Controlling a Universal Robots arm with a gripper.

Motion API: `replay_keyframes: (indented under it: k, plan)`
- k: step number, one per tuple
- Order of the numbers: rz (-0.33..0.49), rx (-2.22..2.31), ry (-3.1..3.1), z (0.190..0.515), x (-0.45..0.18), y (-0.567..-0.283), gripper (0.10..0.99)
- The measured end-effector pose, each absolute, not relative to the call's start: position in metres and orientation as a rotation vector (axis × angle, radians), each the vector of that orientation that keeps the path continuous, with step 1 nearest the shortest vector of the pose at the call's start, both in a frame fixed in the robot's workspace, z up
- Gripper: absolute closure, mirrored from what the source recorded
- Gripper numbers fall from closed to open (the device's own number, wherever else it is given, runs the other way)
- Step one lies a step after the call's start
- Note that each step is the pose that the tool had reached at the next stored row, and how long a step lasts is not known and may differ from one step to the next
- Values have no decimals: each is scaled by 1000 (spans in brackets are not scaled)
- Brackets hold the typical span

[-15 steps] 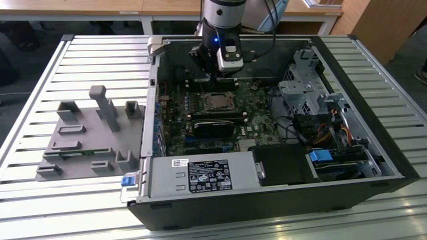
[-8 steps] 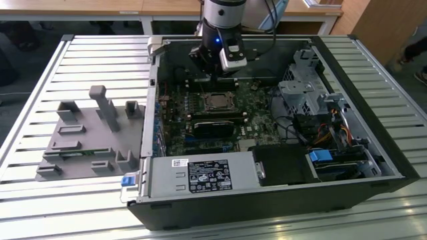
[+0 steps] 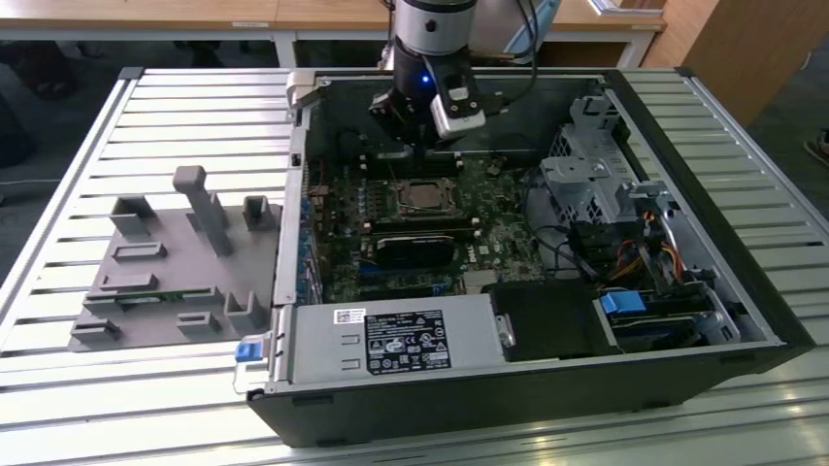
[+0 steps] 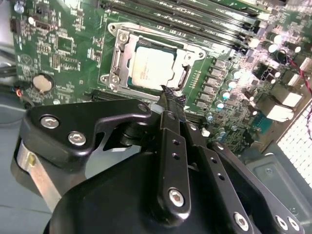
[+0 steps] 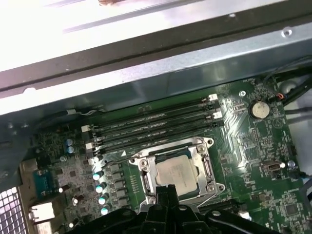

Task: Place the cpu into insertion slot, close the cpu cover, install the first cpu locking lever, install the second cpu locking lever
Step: 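Install the first cpu locking lever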

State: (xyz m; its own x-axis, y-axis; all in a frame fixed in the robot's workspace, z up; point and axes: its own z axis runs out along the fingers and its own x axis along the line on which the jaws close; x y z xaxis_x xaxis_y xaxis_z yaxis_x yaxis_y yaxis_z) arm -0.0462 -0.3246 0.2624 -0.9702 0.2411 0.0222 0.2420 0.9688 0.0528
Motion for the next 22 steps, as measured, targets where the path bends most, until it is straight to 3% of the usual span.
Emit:
replay_keyframes:
  k: [22]
  plan:
    - [-99, -87, -3130, 261, -71, -324, 980]
